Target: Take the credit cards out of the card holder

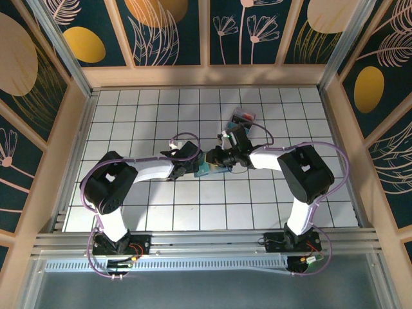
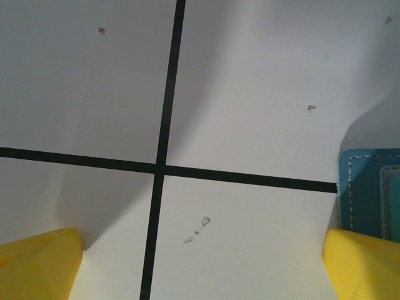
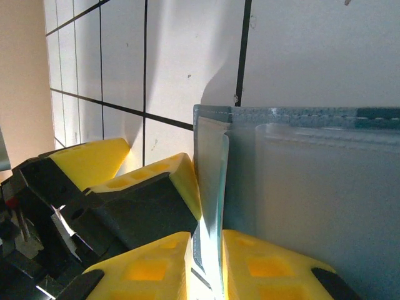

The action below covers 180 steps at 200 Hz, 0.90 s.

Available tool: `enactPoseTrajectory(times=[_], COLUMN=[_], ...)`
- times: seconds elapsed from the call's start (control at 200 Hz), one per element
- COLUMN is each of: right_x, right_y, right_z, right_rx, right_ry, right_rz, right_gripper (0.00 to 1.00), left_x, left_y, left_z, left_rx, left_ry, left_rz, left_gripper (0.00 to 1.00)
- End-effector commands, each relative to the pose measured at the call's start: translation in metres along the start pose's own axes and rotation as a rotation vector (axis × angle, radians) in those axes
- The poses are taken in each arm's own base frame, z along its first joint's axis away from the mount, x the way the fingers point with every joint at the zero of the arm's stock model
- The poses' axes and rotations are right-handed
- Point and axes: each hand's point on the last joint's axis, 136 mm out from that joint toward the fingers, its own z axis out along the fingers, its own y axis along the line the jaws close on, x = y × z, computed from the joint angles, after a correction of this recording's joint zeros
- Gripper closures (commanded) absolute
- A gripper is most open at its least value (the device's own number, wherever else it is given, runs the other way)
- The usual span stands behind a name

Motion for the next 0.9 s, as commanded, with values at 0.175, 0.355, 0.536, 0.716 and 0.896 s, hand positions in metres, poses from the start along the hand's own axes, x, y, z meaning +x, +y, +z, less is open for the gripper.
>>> enactPoseTrajectory(times=[0.175, 0.355, 0.536, 0.716, 0.896], right_x=[0.003, -0.001, -0.004, -0.004, -0.012], right_y=[0.015, 0.017, 0.011, 0.006, -0.009], right_z=[0.002, -0.002, -0.008, -0.015, -0.024], right_rx=[-0.093, -0.103, -0.087, -0.059, 0.014], right_ry=[0.011, -0.001, -0.019, -0.037, -0.066], right_rz=[-0.017, -0.018, -0.012, -0.013, -0.01], right_gripper=[0.8, 0.88, 1.0, 1.0, 1.0], left_x=[0.012, 0.011, 0.011, 0.013, 0.013], left_y=[0.007, 0.008, 0.01, 0.013, 0.015], left_z=[0.01, 0.01, 0.012, 0.013, 0.014], left_rx=[-0.034, -0.047, -0.067, -0.083, -0.092], left_ry=[0.041, 0.041, 0.044, 0.046, 0.048], left_rz=[0.025, 0.024, 0.027, 0.029, 0.029], left_gripper=[0.01, 0.01, 0.01, 0.01, 0.01])
